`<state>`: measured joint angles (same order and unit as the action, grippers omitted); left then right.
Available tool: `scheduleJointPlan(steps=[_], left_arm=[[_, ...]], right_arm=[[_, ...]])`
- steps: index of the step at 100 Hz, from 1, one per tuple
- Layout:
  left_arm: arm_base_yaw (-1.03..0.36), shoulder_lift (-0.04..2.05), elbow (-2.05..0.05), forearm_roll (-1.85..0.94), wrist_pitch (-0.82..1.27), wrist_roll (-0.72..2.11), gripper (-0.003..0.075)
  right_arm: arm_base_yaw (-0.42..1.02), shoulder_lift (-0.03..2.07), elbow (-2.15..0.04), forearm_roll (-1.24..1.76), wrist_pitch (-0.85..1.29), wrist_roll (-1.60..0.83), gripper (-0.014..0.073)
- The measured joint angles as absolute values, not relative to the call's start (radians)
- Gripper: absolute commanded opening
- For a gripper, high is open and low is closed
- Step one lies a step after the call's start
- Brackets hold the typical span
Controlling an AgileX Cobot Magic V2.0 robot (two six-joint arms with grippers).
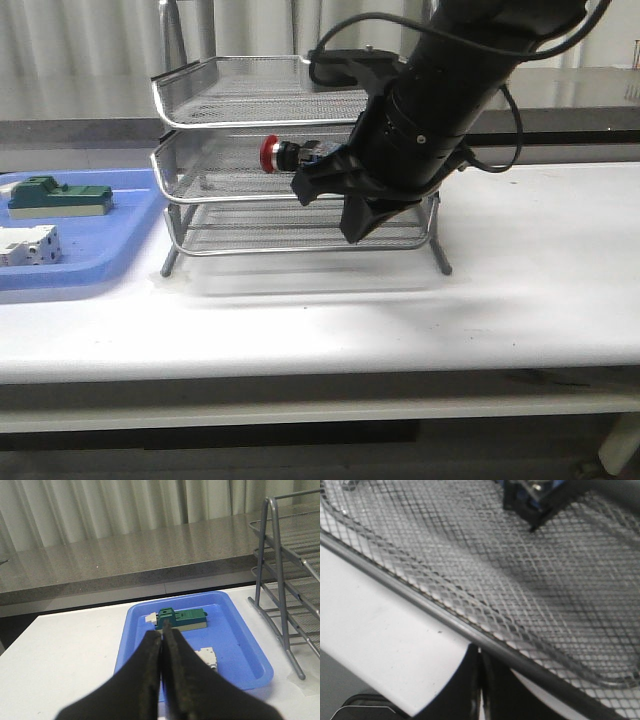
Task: Place button on rack with both arms
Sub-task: 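Push the middle tray back into the rack with the right gripper, then withdraw the right gripper upward away from the rack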
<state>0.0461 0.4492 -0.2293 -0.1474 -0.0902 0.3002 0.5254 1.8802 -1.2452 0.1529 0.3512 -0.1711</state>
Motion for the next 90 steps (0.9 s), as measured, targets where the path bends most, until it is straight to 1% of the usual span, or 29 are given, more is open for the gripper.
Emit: scheduleJointPlan(steps=[28,53,72,90], left_arm=[[0.046,0.449,-0.229,-0.147,-0.090,0.300,0.0004],[0.046,0.449,-0.229,-0.147,-0.090,0.300,0.0004],[0.046,0.449,-0.229,-0.147,-0.091,0.300,0.0004],[0.046,0.449,-0.229,-0.147,-0.091,0.300,0.0004]], right_arm=[[0.515,1.881,-1.250,0.149,0.333,-0.171,-0.0067],[0.513,1.872,-1.256,0.147,0.403,-0.171,-0.0067],[0.510,1.802,-1.252,0.147,0.452,-0.171,-0.0062],[0.470,1.693,-1.174,0.147,0.454,-0.162,-0.0057]])
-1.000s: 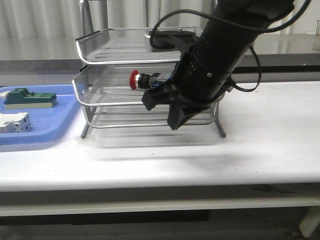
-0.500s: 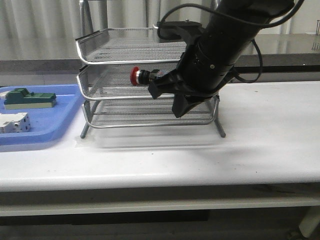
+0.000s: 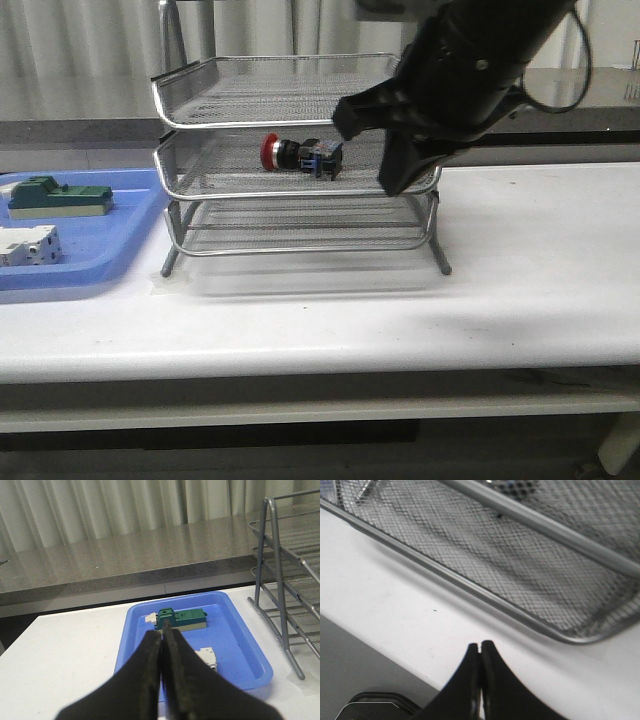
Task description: Place button on rack with both arms
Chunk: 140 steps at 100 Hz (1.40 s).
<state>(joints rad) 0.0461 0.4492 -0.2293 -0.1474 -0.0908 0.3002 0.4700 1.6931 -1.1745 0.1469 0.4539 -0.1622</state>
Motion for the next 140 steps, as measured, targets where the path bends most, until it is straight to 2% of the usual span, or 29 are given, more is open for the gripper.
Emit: scheduleJointPlan(steps=[38,59,115,140], left_arm=[[0.046,0.449,-0.229,-0.147,-0.091,0.300,0.0004],[0.046,0.449,-0.229,-0.147,-0.091,0.300,0.0004],[0.046,0.449,-0.229,-0.147,-0.091,0.300,0.0004],[0.046,0.449,-0.229,-0.147,-0.091,0.300,0.0004]], right_arm=[[0.228,1.332,-0.951,0.147,0.429,-0.136,-0.0057],[0.144,1.133,-0.853,0.147,0.374,-0.130,-0.0057],[0.126,0.620,-0.540,0.147,0.263,-0.130,-0.0057],[0.126,0.523,-0.515,0.147,0.262,-0.130,-0.0057]])
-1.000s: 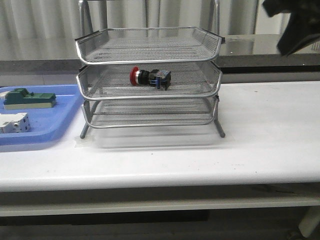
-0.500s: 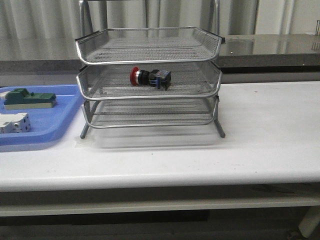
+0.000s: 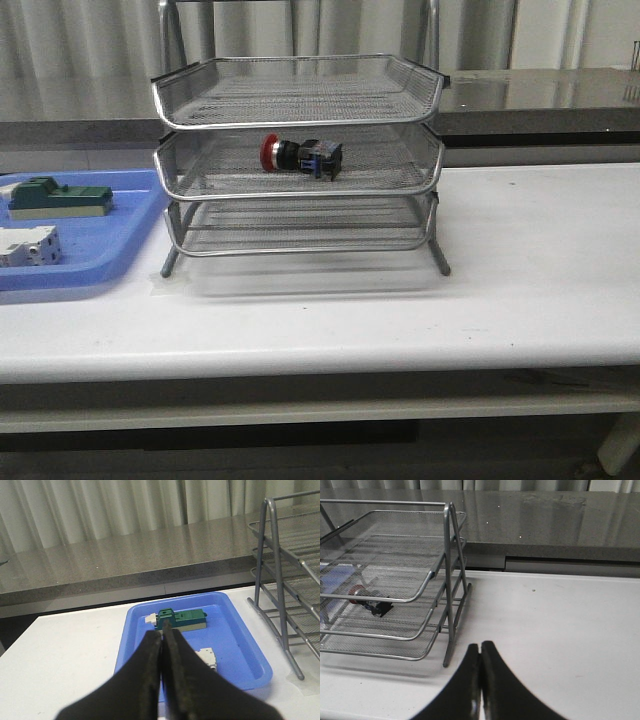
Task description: Place button on rack with both arms
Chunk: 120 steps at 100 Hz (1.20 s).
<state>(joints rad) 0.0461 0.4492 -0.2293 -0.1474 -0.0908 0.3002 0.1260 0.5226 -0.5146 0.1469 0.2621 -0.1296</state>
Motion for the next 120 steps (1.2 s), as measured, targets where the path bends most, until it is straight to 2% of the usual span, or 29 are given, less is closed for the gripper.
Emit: scheduleJointPlan(steps=[85,120], left_arm=[[0.044,0.449,-0.229,-0.147,-0.091,0.300,0.0004],[0.044,0.449,-0.229,-0.147,-0.091,0.300,0.0004]], right_arm=[[0.126,0.515,-0.505,0.139,0.254,-0.130,-0.0057],[0.120,0.342,-0.293,0.050,0.123,-0.017,-0.0057]])
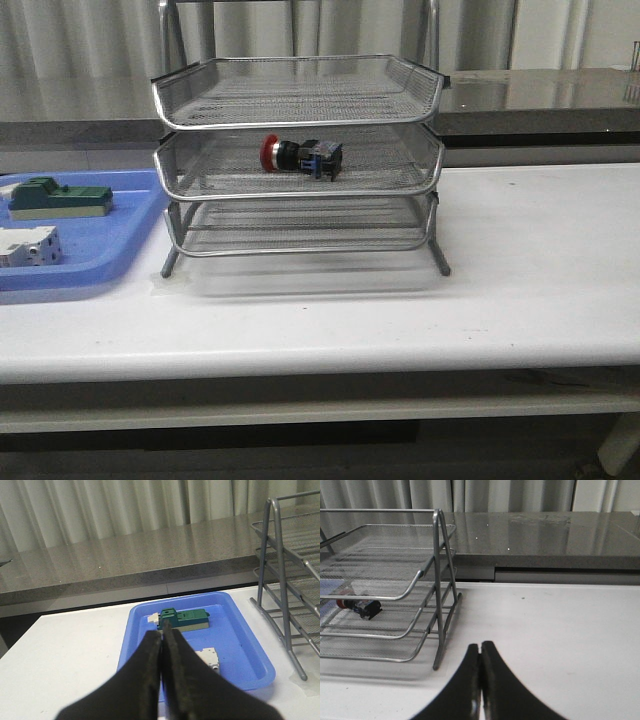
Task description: Place button on rack with both arms
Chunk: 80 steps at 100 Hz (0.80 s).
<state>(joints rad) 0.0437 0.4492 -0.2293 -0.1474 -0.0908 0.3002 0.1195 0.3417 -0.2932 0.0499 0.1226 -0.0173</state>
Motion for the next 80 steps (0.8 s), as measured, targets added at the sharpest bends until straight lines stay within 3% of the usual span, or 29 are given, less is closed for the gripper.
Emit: scheduleJointPlan(steps=[53,80], left_arm=[[0.044,0.449,-0.229,-0.147,-0.091,0.300,0.0004],[0.044,0.449,-0.229,-0.147,-0.092,0.300,0.0004]], right_arm=[[0.053,0.009,0.000,0.024,0.117,0.070,-0.0057],[0.048,-0.010,0.028,0.015,0.104,0.073,-0.0057]])
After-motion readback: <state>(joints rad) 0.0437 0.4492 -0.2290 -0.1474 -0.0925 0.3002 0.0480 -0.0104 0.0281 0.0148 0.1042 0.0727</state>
